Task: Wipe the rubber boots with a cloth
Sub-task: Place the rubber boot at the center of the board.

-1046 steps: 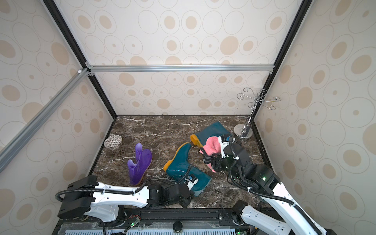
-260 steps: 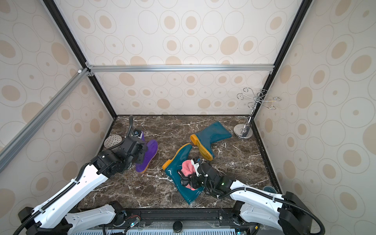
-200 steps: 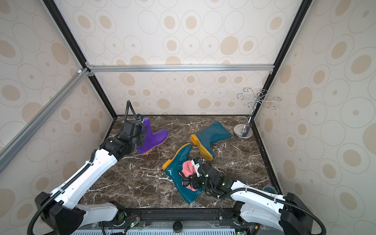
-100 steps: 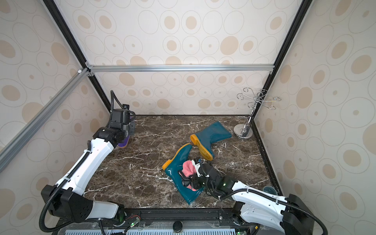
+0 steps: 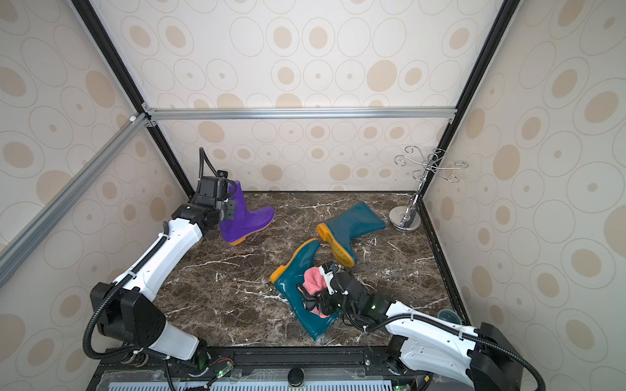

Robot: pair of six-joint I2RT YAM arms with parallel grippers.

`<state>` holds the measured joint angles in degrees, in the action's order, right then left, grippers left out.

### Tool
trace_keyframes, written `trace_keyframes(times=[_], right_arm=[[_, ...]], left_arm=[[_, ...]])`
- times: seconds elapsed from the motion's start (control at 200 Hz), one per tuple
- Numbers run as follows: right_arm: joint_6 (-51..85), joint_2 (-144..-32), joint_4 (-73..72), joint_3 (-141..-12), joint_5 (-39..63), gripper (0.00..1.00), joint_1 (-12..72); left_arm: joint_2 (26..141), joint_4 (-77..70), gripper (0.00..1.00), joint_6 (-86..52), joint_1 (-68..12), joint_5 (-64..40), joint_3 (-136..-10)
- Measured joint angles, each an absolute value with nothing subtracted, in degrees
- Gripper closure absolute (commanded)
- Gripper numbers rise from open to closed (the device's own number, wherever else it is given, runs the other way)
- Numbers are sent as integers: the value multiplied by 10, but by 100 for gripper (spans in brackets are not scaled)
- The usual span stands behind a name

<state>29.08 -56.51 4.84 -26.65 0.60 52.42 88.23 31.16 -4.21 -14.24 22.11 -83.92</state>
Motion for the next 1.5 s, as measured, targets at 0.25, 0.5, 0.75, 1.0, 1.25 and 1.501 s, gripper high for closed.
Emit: trace_keyframes(times=[0.25,0.5,0.75,1.0,1.25,1.501], right_arm=[[291,-565,49,-267,6,100,524],[291,-570,49,-267,6,100,524],[291,-570,52,-267,6,100,524],[291,-570,52,-267,4,100,524],[291,-570,52,-267,4,100,524],[291,-570,53,-267,4,100,524]], left_arm=[[885,303,100,-67,-142,222,-836],[885,293,100,-89,-142,226,-804],[883,266,44,-107,-142,236,-794],[880,257,26,-107,-142,239,-794],[872,277,9,-98,-142,239,-839],[829,298,3,-78,-148,253,-927]])
